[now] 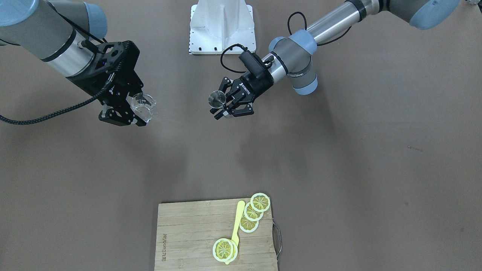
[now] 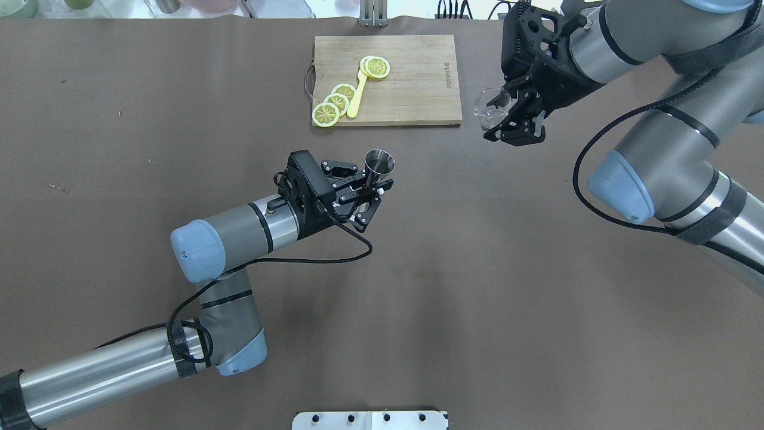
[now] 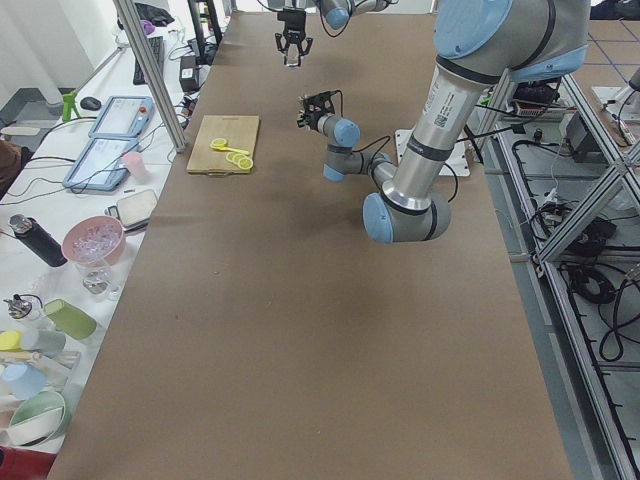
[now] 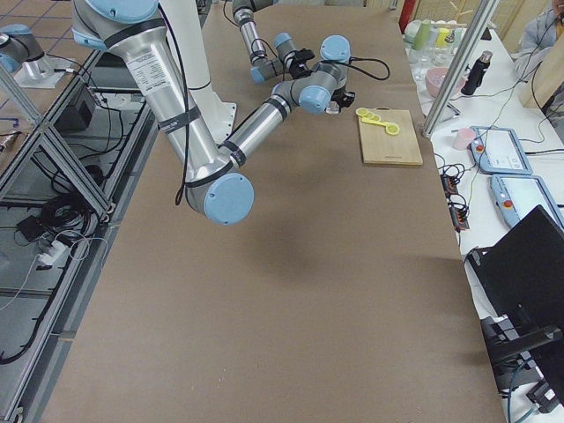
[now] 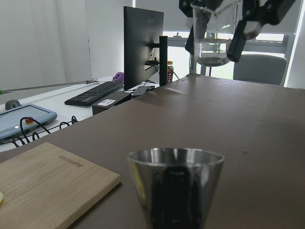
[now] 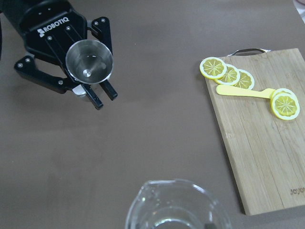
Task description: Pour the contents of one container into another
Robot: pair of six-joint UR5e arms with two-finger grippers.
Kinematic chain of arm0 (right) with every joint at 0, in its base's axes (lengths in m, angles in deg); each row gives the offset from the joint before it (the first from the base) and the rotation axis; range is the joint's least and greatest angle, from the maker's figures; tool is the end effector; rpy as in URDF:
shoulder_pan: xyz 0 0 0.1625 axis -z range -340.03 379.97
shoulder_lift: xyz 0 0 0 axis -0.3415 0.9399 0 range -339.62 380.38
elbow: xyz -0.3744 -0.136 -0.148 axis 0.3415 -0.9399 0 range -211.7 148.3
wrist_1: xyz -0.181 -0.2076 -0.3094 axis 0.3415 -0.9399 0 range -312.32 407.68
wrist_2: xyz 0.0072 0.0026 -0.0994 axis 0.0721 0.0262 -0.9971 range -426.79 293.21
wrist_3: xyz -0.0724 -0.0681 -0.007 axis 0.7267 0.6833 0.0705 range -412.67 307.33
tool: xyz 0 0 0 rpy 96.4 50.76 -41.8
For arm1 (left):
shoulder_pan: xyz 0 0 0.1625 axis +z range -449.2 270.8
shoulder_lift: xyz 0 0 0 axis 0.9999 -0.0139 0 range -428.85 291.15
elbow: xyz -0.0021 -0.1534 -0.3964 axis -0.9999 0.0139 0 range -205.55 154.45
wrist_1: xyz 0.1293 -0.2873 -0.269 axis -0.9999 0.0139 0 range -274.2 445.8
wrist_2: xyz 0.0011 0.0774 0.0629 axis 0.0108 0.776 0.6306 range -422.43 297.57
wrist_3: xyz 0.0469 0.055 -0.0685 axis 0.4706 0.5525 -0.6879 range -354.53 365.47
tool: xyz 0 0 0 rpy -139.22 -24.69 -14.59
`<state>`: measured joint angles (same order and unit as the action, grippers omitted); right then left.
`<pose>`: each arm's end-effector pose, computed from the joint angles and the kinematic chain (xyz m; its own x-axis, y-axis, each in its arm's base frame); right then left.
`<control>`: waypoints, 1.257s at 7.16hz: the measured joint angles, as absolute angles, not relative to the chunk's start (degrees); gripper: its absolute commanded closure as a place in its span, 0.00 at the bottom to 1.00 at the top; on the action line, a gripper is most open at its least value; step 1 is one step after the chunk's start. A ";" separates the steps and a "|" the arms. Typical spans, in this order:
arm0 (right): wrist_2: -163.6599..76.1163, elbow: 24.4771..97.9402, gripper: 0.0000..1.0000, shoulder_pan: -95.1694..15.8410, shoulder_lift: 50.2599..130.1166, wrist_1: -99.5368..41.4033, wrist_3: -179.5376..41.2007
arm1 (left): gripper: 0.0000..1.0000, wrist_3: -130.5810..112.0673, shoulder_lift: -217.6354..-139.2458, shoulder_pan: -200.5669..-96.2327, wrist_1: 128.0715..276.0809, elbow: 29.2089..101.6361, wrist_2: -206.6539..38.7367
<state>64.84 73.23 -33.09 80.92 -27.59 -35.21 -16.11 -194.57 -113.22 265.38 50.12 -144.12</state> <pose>-0.3096 -0.5233 0.2108 0.1504 -0.9863 0.0677 0.3707 0.1198 0.9210 0.5517 -0.4075 0.2361 0.3688 0.8430 -0.3915 0.4974 0.1768 0.8493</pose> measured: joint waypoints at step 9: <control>59.30 76.39 1.00 -25.79 73.56 -42.99 -18.41 | 1.00 -14.66 -193.21 -108.19 269.71 50.14 -139.19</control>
<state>59.30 76.39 -25.79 73.56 -42.99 -18.41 -14.66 -193.21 -108.19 269.71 50.14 -139.19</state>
